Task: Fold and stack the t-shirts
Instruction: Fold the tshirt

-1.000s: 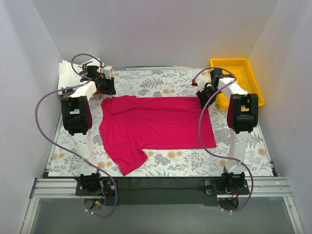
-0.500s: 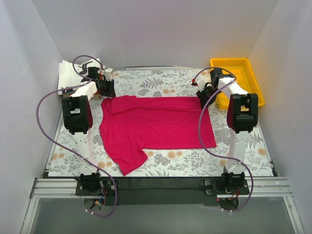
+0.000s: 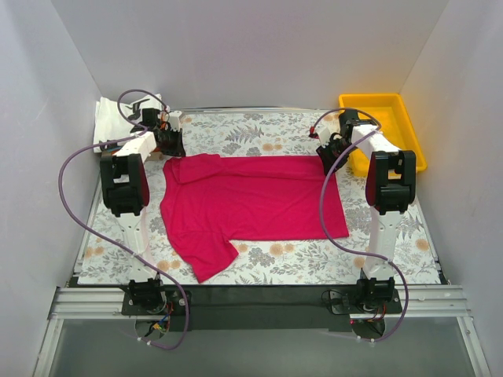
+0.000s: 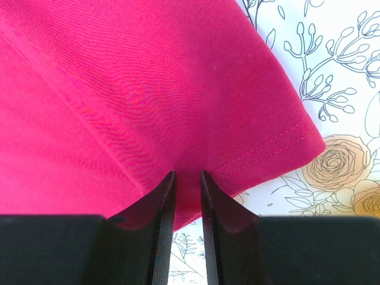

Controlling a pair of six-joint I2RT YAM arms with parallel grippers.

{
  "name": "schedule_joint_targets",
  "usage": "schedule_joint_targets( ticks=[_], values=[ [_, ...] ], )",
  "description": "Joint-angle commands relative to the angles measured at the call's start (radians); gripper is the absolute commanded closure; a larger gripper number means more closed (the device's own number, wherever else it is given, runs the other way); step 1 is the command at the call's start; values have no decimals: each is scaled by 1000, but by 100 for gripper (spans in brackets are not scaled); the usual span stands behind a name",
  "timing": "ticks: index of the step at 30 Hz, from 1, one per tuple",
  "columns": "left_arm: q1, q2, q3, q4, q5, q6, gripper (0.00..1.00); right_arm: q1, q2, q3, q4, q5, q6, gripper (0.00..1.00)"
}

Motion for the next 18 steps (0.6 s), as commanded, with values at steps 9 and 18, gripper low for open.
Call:
schedule_joint_targets(
  ticks=[9, 18],
  values=[
    [-3, -345, -202, -46, 209, 104, 100, -3, -12, 29, -20, 26, -14, 75],
    [-3, -531, -452, -202, 298, 329, 100, -6, -31, 18, -28, 47, -35, 75]
  ],
)
